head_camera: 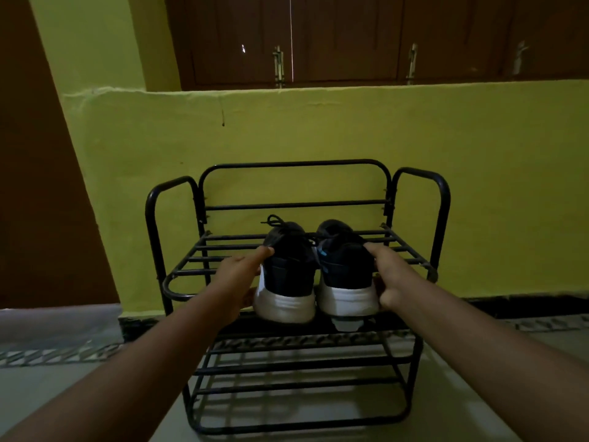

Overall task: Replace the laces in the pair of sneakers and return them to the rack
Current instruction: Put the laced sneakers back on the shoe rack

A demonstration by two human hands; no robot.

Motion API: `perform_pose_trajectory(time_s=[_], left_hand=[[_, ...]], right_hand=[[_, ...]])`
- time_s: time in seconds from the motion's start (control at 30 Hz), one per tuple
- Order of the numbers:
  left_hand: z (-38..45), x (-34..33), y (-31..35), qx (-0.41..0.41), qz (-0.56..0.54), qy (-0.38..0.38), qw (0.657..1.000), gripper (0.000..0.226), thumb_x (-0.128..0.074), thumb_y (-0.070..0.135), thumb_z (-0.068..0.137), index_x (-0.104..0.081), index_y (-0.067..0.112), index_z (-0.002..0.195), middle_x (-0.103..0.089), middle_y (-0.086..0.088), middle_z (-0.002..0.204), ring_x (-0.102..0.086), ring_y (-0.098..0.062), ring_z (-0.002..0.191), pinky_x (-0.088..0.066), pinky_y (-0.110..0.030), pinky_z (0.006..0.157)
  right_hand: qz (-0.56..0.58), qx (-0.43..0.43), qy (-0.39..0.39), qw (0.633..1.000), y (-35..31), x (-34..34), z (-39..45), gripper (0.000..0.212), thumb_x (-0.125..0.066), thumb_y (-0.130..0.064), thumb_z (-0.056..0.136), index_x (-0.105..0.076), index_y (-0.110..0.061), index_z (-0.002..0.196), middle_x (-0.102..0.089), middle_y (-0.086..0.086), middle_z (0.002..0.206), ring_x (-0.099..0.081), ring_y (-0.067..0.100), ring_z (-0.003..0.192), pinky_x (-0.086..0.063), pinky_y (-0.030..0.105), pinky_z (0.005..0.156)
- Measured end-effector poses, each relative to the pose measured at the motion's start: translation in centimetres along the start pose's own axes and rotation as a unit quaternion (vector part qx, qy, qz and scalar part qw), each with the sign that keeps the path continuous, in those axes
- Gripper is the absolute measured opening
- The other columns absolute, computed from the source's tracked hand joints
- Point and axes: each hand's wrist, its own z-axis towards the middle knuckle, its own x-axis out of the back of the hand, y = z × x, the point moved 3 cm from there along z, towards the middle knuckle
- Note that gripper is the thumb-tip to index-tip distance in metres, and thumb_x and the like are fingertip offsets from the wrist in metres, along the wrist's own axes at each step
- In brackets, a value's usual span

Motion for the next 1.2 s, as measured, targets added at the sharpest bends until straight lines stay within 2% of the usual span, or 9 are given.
perform_pose_trajectory(time_s=[0.13,0.23,0.37,0.5,0.63,0.83,0.97,1.1,1.2], left_hand=[[1.1,-0.3,-0.1,0.000,-0.007,-0.006,1.000,0.055,-0.062,0.046,0.085,-0.056,0.011,0.127,-0.055,-0.008,0.129,-0.053,-0.022,0.103,-0.050,-0.037,0.075],[1.7,-0.5,-0.4,-0.033,0.044,-0.001,0.999,0.056,-0.050,0.060,0.087,-0.059,0.014,0.118,-0.056,-0.004,0.122,-0.052,-0.023,0.106,-0.047,-0.044,0.094],[1.0,-0.6,-1.2,-0.120,0.130,-0.072,0.982,0.100,-0.033,0.091,0.064,-0.050,0.021,0.133,-0.053,0.005,0.129,-0.048,-0.016,0.119,-0.041,-0.047,0.103],[0.2,0.8,-2.1,-0.207,0.239,-0.047,0.948,0.106,-0.029,0.091,0.065,-0.034,0.016,0.140,-0.045,0.001,0.137,-0.048,-0.012,0.116,-0.044,-0.031,0.093],[-1.4,1.8,-2.8,-0.295,0.457,0.026,0.839,0.097,-0.037,0.087,0.067,-0.028,0.026,0.141,-0.048,0.001,0.137,-0.054,-0.015,0.112,-0.048,-0.032,0.085],[-1.4,0.7,-5.8,-0.293,0.439,0.062,0.847,0.094,-0.039,0.090,0.060,-0.033,0.033,0.134,-0.053,0.006,0.126,-0.048,-0.016,0.115,-0.044,-0.042,0.093],[-0.9,-0.8,-6.0,-0.280,0.409,0.110,0.862,0.091,-0.041,0.091,0.055,-0.040,0.035,0.127,-0.055,0.009,0.117,-0.049,-0.017,0.114,-0.042,-0.050,0.094],[0.4,-1.5,-4.9,-0.262,0.434,0.112,0.855,0.083,-0.048,0.088,0.055,-0.045,0.035,0.119,-0.060,0.010,0.109,-0.053,-0.020,0.108,-0.041,-0.048,0.093],[1.5,-1.9,-4.3,-0.254,0.457,0.119,0.844,0.083,-0.050,0.087,0.057,-0.046,0.033,0.120,-0.063,0.009,0.108,-0.055,-0.019,0.106,-0.040,-0.046,0.093]], right_hand=[[0.006,0.014,0.000,1.000,-0.2,-0.7,0.8,0.035,-0.059,-0.042,0.086,-0.067,-0.012,0.105,-0.070,0.010,0.099,-0.067,0.031,0.087,-0.055,0.045,0.082],[0.010,0.028,0.001,1.000,0.0,-1.1,0.9,0.043,-0.060,-0.049,0.083,-0.066,-0.014,0.109,-0.068,0.009,0.105,-0.065,0.031,0.092,-0.053,0.047,0.088],[-0.049,0.060,0.067,0.995,1.0,-0.5,2.7,0.114,-0.039,-0.092,0.047,-0.048,-0.019,0.134,-0.048,0.008,0.138,-0.050,0.034,0.119,-0.042,0.054,0.099],[-0.150,0.198,0.120,0.961,0.5,0.3,1.3,0.100,-0.015,-0.095,0.060,-0.061,-0.017,0.101,-0.052,0.012,0.127,-0.048,0.034,0.117,-0.040,0.053,0.098],[-0.286,0.350,0.047,0.891,0.7,1.3,-1.6,0.066,-0.027,-0.072,0.075,-0.054,-0.017,0.100,-0.049,0.004,0.108,-0.050,0.022,0.102,-0.039,0.032,0.084],[-0.463,0.342,-0.023,0.817,2.5,2.7,-0.8,0.100,-0.062,-0.074,0.063,-0.025,-0.026,0.143,-0.036,-0.004,0.141,-0.031,0.019,0.132,-0.037,0.044,0.106],[-0.429,0.336,-0.038,0.838,2.5,1.7,0.4,0.105,-0.069,-0.081,0.044,-0.030,-0.038,0.132,-0.048,-0.008,0.133,-0.048,0.018,0.121,-0.046,0.045,0.097],[-0.362,0.302,-0.092,0.877,1.4,1.4,1.5,0.084,-0.083,-0.047,0.061,-0.035,-0.031,0.128,-0.054,-0.006,0.125,-0.055,0.015,0.112,-0.049,0.038,0.095],[-0.346,0.290,-0.087,0.888,0.9,1.2,2.7,0.090,-0.084,-0.040,0.062,-0.035,-0.021,0.135,-0.053,-0.002,0.127,-0.055,0.018,0.112,-0.049,0.041,0.095]])
